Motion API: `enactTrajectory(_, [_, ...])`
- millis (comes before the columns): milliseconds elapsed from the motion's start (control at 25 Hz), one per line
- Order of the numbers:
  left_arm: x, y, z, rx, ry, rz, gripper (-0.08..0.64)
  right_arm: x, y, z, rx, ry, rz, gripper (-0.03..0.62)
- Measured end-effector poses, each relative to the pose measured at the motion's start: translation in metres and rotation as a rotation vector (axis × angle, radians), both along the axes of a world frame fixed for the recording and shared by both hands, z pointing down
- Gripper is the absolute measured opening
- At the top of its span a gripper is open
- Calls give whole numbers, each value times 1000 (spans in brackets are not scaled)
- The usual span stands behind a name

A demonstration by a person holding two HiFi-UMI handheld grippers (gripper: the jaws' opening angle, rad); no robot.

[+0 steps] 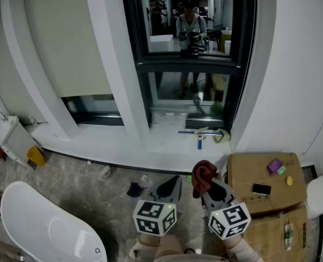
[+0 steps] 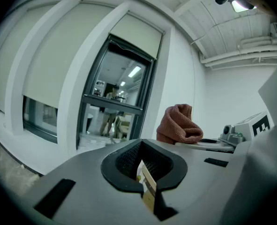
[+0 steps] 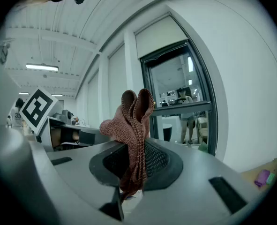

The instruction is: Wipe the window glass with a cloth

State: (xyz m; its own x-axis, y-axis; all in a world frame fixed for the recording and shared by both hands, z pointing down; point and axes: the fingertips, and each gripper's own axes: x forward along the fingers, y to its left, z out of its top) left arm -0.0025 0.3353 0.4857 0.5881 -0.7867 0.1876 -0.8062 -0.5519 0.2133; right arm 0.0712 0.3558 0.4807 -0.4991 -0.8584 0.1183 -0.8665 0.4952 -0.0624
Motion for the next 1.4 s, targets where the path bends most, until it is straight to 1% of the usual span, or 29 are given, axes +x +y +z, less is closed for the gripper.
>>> enactTrajectory(160, [17, 26, -1, -7, 3, -13, 5, 16, 25, 0, -13, 27, -10, 52])
enactTrajectory(240, [21, 35, -4, -4, 1, -22, 5, 20, 33, -3, -5, 36, -18, 52])
enactTrajectory(560, [24, 51, -12, 27, -8, -44, 5, 16, 45, -15, 40, 35, -52, 52])
enactTrajectory(800, [26, 56, -11, 24, -18, -45, 5, 17, 50, -12, 33, 32, -58, 52])
enactTrajectory(1040, [25, 52, -9, 23, -22, -46, 5, 17, 48, -15, 50, 40, -55, 52])
enactTrajectory(1400, [5, 30, -9, 30, -36, -63, 5, -2, 24, -16, 45, 28, -68, 52])
